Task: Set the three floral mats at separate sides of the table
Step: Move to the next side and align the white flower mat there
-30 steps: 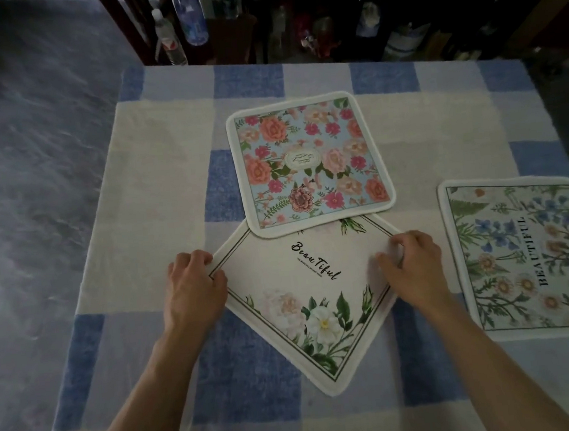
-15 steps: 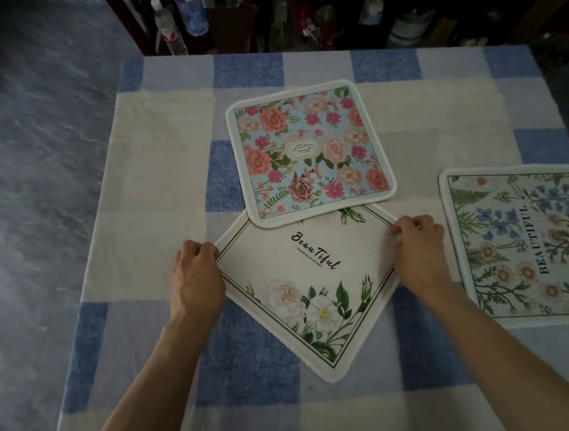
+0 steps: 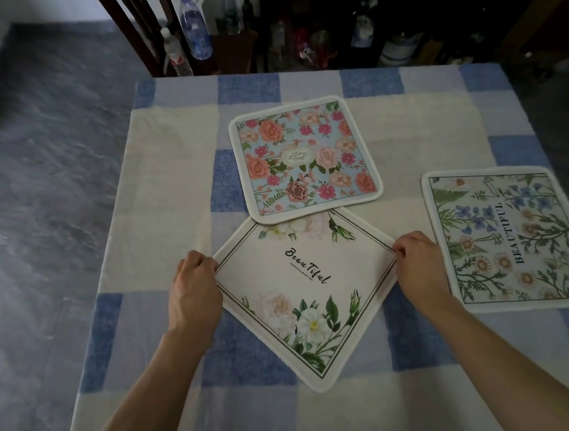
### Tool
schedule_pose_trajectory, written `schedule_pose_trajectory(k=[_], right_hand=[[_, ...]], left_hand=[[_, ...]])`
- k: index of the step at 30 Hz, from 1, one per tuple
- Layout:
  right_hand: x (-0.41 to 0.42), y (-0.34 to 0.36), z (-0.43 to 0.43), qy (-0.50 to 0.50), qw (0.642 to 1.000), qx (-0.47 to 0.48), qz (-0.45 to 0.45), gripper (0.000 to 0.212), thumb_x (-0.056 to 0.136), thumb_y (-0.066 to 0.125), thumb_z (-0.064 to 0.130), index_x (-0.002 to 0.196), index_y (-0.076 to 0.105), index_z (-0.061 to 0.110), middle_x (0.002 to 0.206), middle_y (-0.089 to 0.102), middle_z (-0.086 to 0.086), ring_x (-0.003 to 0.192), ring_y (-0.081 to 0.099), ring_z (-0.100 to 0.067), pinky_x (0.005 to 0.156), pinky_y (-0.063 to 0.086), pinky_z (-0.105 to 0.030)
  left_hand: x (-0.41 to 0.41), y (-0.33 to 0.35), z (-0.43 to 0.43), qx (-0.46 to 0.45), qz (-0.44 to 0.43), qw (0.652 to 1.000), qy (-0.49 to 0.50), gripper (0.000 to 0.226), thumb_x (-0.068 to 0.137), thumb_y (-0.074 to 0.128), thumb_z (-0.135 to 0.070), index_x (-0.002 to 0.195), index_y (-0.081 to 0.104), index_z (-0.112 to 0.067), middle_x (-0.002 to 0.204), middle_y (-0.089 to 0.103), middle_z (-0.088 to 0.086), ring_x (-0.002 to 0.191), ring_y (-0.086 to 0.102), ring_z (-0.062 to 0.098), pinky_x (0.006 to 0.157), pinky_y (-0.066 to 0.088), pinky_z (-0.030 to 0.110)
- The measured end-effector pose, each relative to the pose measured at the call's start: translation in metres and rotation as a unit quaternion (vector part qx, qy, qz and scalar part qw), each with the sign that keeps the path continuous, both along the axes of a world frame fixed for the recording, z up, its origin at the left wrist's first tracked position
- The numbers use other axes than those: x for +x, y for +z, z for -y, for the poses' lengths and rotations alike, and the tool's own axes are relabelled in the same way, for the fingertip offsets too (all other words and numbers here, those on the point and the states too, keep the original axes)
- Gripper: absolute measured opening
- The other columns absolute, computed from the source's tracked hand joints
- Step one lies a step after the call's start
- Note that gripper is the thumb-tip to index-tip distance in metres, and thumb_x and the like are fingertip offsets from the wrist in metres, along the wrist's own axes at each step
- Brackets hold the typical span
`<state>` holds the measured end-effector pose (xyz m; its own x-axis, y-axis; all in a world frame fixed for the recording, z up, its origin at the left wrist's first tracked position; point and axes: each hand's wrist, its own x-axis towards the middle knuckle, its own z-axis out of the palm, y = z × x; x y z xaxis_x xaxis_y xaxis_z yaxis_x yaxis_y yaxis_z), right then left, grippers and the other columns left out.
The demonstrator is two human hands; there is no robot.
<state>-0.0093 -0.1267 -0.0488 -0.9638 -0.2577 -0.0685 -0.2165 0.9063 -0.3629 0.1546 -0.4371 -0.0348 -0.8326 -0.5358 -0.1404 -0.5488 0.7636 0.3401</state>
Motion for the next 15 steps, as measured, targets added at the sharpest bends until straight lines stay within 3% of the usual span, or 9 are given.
schedule_pose_trajectory(k=[7, 15], right_hand=[[0.052, 0.022, -0.018, 0.001, 1.0, 0.023, 0.004, 0.024, 0.075, 0.053, -0.021, 0.08, 0.07, -0.006, 0.09, 0.064, -0.024, 0.079, 0.061, -0.035, 0.073, 0.051, -0.041], [0.118, 0.049, -0.051, -0.049, 0.998, 0.044, -0.003, 0.023, 0.082, 0.053, -0.016, 0.09, 0.071, -0.005, 0.097, 0.064, -0.022, 0.09, 0.061, -0.035, 0.081, 0.049, -0.041]], left_hand=[[0.04, 0.02, -0.013, -0.002, 0.004, 1.0, -0.013, 0.023, 0.08, 0.056, 0.007, 0.099, 0.067, -0.001, 0.103, 0.057, 0.011, 0.092, 0.055, 0.028, 0.073, 0.05, 0.037], [0.083, 0.025, -0.036, 0.033, -0.033, 0.999, -0.013, 0.011, 0.084, 0.055, -0.005, 0.087, 0.062, -0.013, 0.096, 0.057, 0.008, 0.091, 0.055, 0.032, 0.078, 0.05, 0.048]])
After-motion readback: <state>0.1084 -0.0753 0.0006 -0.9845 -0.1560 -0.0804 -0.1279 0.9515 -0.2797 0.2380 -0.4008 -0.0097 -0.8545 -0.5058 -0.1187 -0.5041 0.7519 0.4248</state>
